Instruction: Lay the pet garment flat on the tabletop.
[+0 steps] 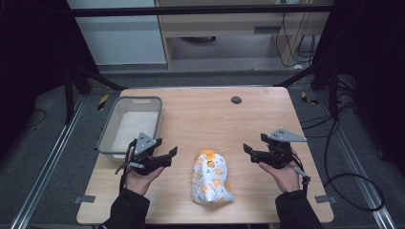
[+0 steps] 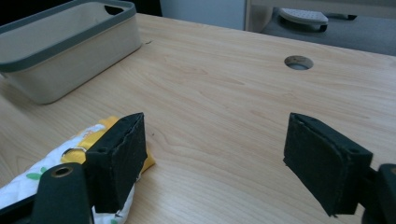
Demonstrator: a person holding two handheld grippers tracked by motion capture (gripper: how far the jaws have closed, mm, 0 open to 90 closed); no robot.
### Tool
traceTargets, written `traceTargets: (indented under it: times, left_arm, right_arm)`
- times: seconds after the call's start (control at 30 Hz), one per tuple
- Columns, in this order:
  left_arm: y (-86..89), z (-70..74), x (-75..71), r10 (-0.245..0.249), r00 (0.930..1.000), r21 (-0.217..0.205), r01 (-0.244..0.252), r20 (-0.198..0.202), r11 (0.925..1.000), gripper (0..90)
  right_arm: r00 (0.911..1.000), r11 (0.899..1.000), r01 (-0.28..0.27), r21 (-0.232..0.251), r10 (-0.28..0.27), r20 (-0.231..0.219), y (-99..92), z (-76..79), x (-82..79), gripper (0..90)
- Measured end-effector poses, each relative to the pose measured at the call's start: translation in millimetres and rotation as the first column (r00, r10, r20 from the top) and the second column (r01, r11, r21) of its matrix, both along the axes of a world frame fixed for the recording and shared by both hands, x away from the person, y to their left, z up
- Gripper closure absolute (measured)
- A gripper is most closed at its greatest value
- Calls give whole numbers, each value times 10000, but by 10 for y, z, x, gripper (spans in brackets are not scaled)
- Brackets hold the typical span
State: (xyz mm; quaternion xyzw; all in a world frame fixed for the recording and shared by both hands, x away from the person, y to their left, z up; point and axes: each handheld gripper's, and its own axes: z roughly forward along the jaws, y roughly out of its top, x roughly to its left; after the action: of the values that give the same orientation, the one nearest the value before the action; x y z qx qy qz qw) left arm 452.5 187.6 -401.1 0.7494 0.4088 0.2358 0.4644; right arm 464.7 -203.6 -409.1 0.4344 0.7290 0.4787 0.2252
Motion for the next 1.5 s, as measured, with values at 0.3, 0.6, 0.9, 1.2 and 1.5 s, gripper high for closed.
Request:
traceTargets:
  times: [0.3, 0.6, 0.9, 1.2, 1.5]
  left_arm:
    - [-180, -198, 36, -453, 9973, 513, 483, -578, 9975, 336]
    - [-290, -345, 52, -764, 9919, 770, 843, -1013, 9935, 340]
    - [-388, -498, 77, -1065, 9829, 933, 1213, -1503, 9882, 346]
    - [-487, -650, 96, -1328, 9719, 1113, 1563, -1942, 9814, 359]
    - [-584, -771, 102, -1548, 9618, 1234, 1858, -2258, 9748, 365]
  right_arm:
    - [9986, 9993, -372, -22, 371, -366, 93, -141, 18, 262]
    - [9927, 9951, -965, -200, 948, -743, 315, -258, 39, 288]
    - [9839, 9902, -1384, -201, 1351, -1170, 475, -379, 54, 317]
    - [9721, 9814, -1894, -316, 1829, -1470, 628, -489, 83, 354]
    - [9563, 9721, -2292, -498, 2154, -1976, 740, -623, 100, 402]
